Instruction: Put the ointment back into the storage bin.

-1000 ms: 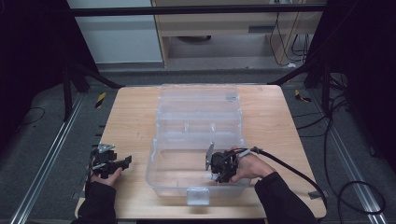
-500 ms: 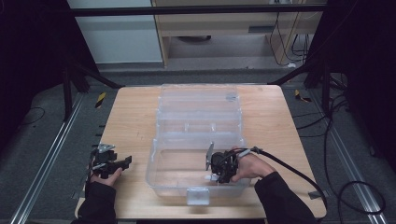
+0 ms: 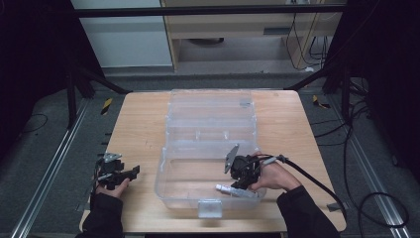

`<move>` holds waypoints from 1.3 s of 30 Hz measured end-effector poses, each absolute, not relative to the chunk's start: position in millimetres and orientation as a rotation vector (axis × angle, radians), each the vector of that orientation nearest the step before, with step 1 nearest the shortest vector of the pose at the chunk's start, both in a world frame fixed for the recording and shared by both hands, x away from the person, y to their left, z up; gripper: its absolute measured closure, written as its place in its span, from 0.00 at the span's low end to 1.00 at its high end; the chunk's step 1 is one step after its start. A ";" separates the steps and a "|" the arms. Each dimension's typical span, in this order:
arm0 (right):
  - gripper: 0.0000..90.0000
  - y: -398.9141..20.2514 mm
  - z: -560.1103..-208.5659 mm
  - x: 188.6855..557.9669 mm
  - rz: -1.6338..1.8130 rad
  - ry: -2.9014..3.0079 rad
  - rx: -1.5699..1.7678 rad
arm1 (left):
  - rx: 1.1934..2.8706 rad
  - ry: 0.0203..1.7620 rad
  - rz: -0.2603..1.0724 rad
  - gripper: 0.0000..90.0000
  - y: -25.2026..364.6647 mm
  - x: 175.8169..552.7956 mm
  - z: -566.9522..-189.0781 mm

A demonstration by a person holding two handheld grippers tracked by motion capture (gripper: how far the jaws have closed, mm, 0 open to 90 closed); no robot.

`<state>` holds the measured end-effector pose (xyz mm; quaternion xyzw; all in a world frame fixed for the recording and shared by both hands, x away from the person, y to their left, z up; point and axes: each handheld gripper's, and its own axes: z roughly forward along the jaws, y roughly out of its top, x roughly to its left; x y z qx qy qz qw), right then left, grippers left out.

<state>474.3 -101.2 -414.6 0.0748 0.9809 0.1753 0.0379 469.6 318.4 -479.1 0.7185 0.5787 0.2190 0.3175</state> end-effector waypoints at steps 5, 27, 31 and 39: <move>0.67 -123.3 -393.8 467.7 0.741 2.896 0.374 | 1.889 1.522 0.572 0.38 318.2 469.3 -478.7; 0.22 -231.1 -385.2 454.8 1.275 2.097 1.031 | 1.853 1.495 0.529 0.56 319.9 466.5 -472.8; 0.16 -253.7 -400.1 462.3 1.241 1.979 1.187 | 1.840 1.486 0.531 0.56 321.1 465.2 -469.9; 0.14 -278.3 -428.2 466.6 1.162 1.919 1.319 | 1.814 1.495 0.578 0.46 323.0 464.7 -468.7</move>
